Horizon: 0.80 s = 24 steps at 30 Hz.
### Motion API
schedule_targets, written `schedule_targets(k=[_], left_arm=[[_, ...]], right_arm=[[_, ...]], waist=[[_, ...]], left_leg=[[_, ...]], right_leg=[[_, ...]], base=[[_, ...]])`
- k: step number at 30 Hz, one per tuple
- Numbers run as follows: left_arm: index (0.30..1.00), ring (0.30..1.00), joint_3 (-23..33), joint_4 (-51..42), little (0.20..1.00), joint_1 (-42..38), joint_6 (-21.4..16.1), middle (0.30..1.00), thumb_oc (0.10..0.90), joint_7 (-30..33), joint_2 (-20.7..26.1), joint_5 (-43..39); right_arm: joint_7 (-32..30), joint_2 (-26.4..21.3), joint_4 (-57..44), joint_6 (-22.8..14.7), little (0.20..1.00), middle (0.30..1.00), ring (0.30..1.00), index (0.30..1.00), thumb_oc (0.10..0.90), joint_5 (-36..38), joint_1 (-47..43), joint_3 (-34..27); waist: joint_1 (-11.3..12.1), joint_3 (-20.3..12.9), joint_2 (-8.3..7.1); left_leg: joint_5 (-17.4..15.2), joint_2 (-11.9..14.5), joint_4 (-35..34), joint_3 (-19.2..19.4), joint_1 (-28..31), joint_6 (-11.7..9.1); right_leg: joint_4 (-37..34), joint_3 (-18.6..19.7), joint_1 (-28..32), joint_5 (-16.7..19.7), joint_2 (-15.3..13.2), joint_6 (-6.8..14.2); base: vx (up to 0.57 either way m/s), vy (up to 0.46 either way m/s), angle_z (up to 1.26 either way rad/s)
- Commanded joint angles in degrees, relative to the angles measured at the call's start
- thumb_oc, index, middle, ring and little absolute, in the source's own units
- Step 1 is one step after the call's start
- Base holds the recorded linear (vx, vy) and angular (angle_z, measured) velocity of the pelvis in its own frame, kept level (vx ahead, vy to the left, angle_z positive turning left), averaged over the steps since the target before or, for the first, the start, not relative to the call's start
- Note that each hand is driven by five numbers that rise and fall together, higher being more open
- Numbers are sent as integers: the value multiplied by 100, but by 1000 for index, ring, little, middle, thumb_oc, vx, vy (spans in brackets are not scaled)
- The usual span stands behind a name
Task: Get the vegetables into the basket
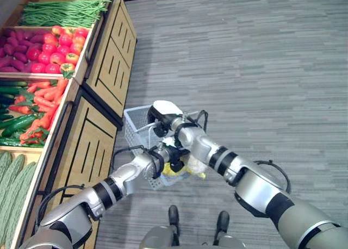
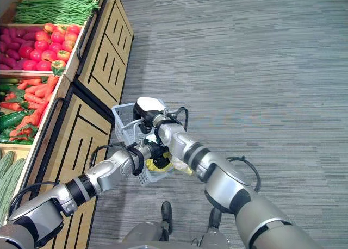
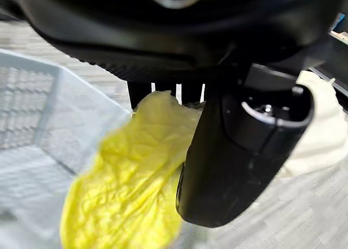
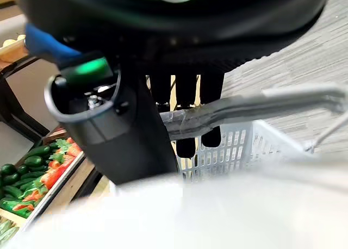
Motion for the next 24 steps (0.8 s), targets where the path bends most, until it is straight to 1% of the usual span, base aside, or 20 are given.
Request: schedule_targets(k=[1,3,5,6,8,11,12,13,14,16,17,18,19,20,21,22,24], left_arm=[[300,300,789,-25,300,-639,82,300,400,479,483,530],[300,300,1025,104,300,-411,87,300,400,530,623,714],[300,300,1083,173,300,-339,90,300,400,525,667,743],[300,300,1192,343,300,-187,99,300,400,534,760,786],[300,300,1275,540,300,-19,101,300,400,512,861,862],[300,300,1312,751,300,126,103,300,400,529,933,944],[311,311,1316,846,311,160,91,311,408,526,978,1000],[621,621,1348,960,621,229,99,621,629,521,1006,1032],[1000,1000,1390,1188,1000,363,96,1000,900,500,1133,1162],[1000,1000,1444,1312,1000,480,95,1000,900,495,1228,1227],[1000,1000,1592,1436,1000,525,242,1000,900,589,1416,1197],[1000,1000,1639,1324,1000,468,183,1000,900,516,1598,1180],[1000,1000,1658,1271,1000,477,183,1000,900,474,1642,1172],[1000,1000,1590,952,1000,257,143,1000,900,380,1771,1006],[1000,1000,1583,906,1000,247,159,1000,900,343,1804,987],[1000,1000,1603,606,1000,77,133,1000,900,337,1916,830],[1000,1000,1614,482,1000,-9,150,1000,900,329,1977,749]], right_arm=[[74,710,-909,-592,300,300,300,300,400,160,-561,-240],[232,377,-1778,-666,300,300,300,300,400,321,-251,-315],[266,249,-2077,-690,300,300,300,300,400,376,-171,-368],[331,70,-2556,-768,300,300,300,300,400,635,16,-443],[410,-163,-3122,-819,300,300,300,300,400,883,231,-524],[482,-347,-3538,-829,300,300,300,300,400,1070,417,-579],[491,-433,-3704,-844,300,300,300,300,400,1115,462,-610],[504,-488,-3862,-870,300,300,300,300,400,1252,521,-663],[486,-647,-4181,-904,300,300,300,300,400,1413,592,-758],[538,-695,-4337,-934,300,300,300,300,400,1556,665,-782],[556,-781,-4381,-794,300,300,300,300,400,1452,597,-811],[550,-784,-4467,-801,300,300,300,300,400,1482,594,-825],[554,-779,-4480,-798,300,300,300,300,400,1488,591,-842],[630,-763,-4453,-754,300,300,300,300,400,1455,655,-773],[635,-757,-4457,-748,300,300,300,300,400,1450,651,-794],[671,-724,-4460,-748,300,300,300,300,400,1387,721,-797],[696,-697,-4446,-745,300,300,300,300,400,1388,773,-822]], waist=[[-62,-114,-451],[-136,-106,-474],[-160,-105,-479],[-206,-92,-489],[-240,-98,-493],[-256,-113,-490],[-271,-120,-488],[-271,-123,-481],[-292,-132,-475],[-287,-137,-469],[-249,-161,-452],[-250,-163,-437],[-247,-153,-453],[-260,-180,-425],[-250,-172,-438],[-259,-191,-417],[-269,-195,-415]], left_leg=[[49,237,-107,34,0,-431],[38,246,-107,83,38,-437],[33,256,-107,105,51,-439],[30,263,-107,147,76,-442],[26,276,-107,205,120,-448],[22,280,-107,237,159,-453],[20,289,-107,251,174,-456],[23,295,-107,264,181,-459],[23,301,-107,286,211,-466],[24,307,-107,306,230,-471],[30,317,-107,322,240,-474],[25,322,-107,331,249,-473],[24,324,-107,334,252,-473],[25,325,-107,334,261,-476],[24,327,-107,332,263,-477],[27,325,-107,333,267,-480],[32,323,-107,320,269,-480]], right_leg=[[67,139,204,199,-684,540],[73,180,195,207,-683,550],[73,194,194,211,-685,552],[85,218,184,212,-675,555],[99,257,182,215,-671,559],[105,290,188,216,-671,564],[106,294,191,217,-671,566],[108,299,194,217,-670,570],[113,322,195,222,-654,573],[110,330,210,220,-648,575],[103,318,223,225,-650,574],[99,335,228,229,-644,573],[98,337,230,230,-641,571],[84,346,250,239,-641,572],[78,344,254,242,-639,572],[70,329,268,239,-640,573],[70,320,276,235,-636,573]], base=[[-1,11,-7],[-7,14,-9],[-8,2,-12],[-8,1,-15],[-6,0,-14],[1,-2,-14],[-3,-5,-6],[-7,-12,-5],[-12,-15,-5],[-4,-10,-6],[2,-15,-8],[3,-14,-10],[2,-22,-8],[0,0,0],[0,0,0],[0,0,0],[-4,-2,4]])
